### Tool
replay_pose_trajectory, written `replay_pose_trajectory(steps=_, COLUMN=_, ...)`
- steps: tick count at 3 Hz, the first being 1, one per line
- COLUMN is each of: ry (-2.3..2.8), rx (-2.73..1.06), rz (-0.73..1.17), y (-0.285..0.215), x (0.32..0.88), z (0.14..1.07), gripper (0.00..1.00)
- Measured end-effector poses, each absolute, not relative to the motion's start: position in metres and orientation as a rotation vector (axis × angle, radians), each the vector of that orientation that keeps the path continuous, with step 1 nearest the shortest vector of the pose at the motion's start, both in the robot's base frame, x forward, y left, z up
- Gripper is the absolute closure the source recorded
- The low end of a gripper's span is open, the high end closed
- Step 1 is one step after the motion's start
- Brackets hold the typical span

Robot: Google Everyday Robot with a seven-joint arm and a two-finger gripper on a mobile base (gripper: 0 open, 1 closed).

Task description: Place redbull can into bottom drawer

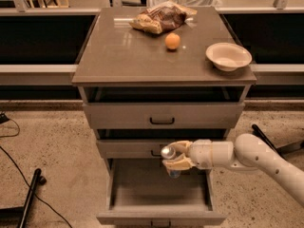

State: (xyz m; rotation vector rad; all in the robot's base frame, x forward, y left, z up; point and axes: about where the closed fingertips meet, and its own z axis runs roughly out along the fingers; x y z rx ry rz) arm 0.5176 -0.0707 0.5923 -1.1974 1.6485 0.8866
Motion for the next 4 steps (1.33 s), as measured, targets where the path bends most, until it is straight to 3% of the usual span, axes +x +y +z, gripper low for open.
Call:
replay_pose_trajectory(steps=1, ry=1.614, rx=-1.147, rz=0.862, y=-0.073, x=0.536, z=0.568, gripper=1.00)
replay_pose_trajectory(steps=4, ry=1.848, rx=-1.209, rz=0.708, y=-0.032, x=0.589, z=0.343, gripper=1.00)
